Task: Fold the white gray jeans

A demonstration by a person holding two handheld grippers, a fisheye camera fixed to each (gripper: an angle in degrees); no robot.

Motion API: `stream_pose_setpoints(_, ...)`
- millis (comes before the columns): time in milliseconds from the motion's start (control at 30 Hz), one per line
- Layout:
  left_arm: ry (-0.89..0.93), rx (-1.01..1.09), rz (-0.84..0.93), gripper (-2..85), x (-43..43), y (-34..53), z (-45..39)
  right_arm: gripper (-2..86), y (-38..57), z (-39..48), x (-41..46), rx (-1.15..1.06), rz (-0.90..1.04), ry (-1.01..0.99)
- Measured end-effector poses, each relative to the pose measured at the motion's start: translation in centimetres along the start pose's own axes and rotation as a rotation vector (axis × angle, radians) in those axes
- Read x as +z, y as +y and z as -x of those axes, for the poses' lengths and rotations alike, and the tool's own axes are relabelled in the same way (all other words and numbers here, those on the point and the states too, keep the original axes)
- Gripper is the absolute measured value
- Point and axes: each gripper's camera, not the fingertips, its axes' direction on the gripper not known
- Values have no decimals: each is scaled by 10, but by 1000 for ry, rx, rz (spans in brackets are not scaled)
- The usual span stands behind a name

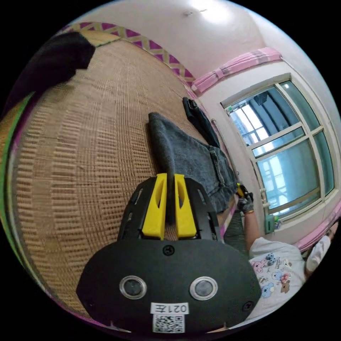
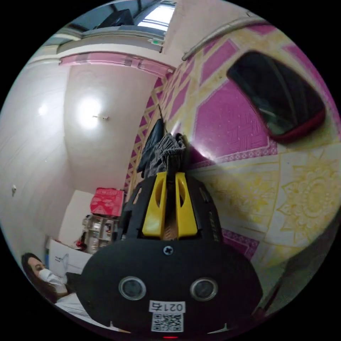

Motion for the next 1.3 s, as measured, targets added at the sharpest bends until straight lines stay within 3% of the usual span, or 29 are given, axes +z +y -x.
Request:
stream_pose_setpoints(67,-91,106,-132,2,-21,11,-29,48,11,40,-17,-142,-84,161)
stream_pose_setpoints(167,-146,305,-88,22,-5,19,-92,59,39,122,-11,-464,-155,360)
stream_pose_setpoints(333,-160,587,82,67,97,30,-188,77,72,191,114,-784,82,379)
stream_pose_setpoints(433,-178,694,123,88,156,36,-230,74,92,203,172,-917,125,439)
stream_pose_setpoints(567,-277,770,221,107,207,38,-256,66,105,204,203,-956,150,477)
stream_pose_setpoints(733,-282,684,180,39,198,25,-250,44,106,198,213,-890,194,437)
stream_pose_setpoints(800,-142,552,129,21,172,10,-234,37,104,197,216,-865,217,431)
stream_pose_setpoints(933,-62,464,-56,8,82,-6,-208,23,99,195,221,-801,249,405)
stream_pose_setpoints(1133,-258,353,-321,2,-121,-9,-130,10,101,194,211,-741,191,362)
stream_pose_setpoints(1300,-477,9,-437,4,-237,14,0,10,105,198,212,-710,182,369)
